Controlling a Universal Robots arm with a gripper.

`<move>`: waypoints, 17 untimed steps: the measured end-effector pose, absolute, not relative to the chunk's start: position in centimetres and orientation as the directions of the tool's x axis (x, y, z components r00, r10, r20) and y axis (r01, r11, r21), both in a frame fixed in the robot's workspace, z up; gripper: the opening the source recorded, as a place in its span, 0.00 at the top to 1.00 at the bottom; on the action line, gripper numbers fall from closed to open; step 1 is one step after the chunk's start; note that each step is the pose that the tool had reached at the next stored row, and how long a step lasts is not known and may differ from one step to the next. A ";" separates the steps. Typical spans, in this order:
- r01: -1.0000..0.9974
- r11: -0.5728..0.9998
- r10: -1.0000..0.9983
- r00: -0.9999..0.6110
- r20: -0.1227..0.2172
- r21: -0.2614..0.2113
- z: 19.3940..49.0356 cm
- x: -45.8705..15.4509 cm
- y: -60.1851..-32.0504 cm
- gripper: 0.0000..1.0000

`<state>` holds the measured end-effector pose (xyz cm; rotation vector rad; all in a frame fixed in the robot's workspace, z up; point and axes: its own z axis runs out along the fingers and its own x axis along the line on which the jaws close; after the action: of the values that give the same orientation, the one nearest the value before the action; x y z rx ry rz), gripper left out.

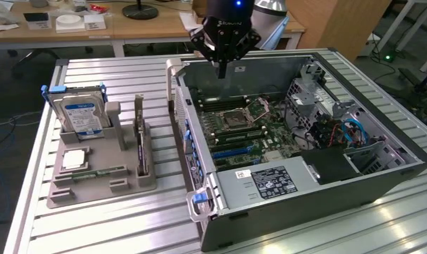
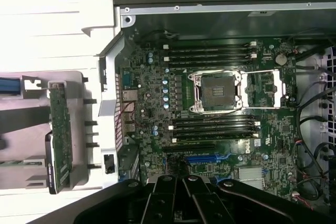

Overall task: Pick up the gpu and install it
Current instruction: 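Reach for the gpu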

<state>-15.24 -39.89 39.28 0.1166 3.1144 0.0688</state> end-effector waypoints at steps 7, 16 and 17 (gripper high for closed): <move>0.074 0.996 0.075 -0.997 -0.022 0.045 39.3 -15.9 -39.9 0.89; 0.074 0.996 0.075 -0.997 -0.021 0.045 39.2 -16.8 -39.9 0.89; 0.074 0.996 0.075 -0.997 -0.021 0.045 39.2 -16.9 -39.9 0.89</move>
<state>-16.85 -39.88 39.22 0.1168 3.1159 0.0688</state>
